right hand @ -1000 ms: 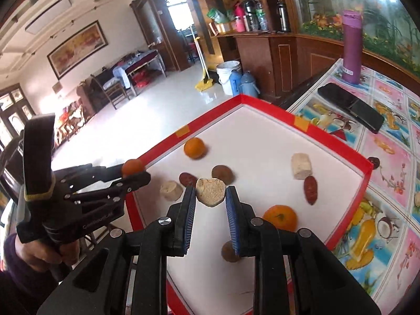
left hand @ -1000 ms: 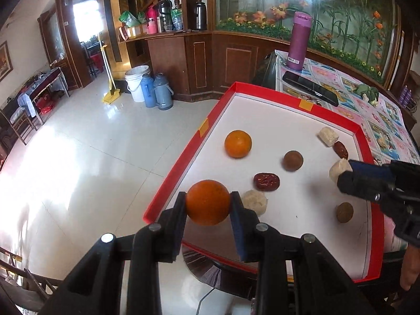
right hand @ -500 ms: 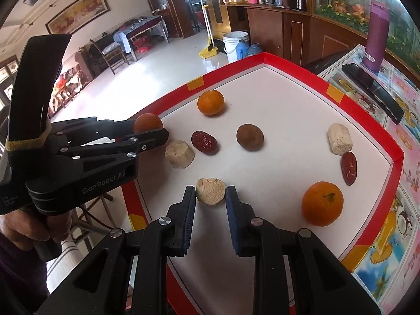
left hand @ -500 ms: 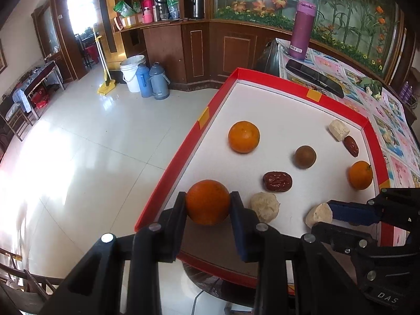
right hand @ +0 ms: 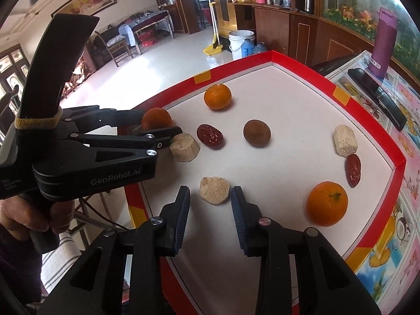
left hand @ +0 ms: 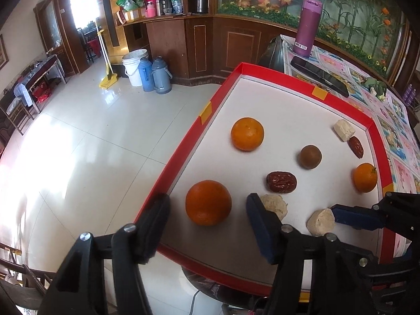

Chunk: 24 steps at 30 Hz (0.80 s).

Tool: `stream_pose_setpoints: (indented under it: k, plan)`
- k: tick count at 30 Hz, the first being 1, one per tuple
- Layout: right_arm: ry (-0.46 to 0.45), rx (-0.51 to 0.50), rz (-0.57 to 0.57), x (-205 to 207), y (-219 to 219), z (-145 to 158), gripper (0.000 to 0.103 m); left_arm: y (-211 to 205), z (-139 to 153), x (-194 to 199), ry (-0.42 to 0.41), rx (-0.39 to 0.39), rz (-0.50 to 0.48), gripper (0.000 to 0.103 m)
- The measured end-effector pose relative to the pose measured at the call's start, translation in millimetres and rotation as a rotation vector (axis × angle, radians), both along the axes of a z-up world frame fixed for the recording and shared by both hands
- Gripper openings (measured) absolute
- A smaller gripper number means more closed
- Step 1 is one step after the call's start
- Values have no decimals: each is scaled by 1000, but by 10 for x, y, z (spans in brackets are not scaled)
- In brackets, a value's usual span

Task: Organize fruits
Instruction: 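Carry the orange and bread cube onto the white tray and open both tools, then move both open tools back over the tablecloth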

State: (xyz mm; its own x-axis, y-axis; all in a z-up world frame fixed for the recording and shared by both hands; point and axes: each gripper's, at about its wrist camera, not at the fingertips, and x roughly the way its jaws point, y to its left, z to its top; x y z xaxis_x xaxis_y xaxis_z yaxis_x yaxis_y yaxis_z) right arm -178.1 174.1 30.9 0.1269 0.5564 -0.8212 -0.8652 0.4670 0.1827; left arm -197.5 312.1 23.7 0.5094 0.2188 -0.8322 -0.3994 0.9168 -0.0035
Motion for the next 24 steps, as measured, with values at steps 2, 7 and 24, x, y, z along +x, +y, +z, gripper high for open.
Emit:
stream_pose_setpoints:
  k: [2,7,24]
  plan:
    - [33,32,2,43,-79,37,32,-2,16,-5,5,7,6,65]
    - [50,178,-45,293,-463,282,32,-23,166,-7,-34,16,26,69]
    - [-74,226,-659,1791,-2512,145,33,-974,646,653,-135,42,-208,81]
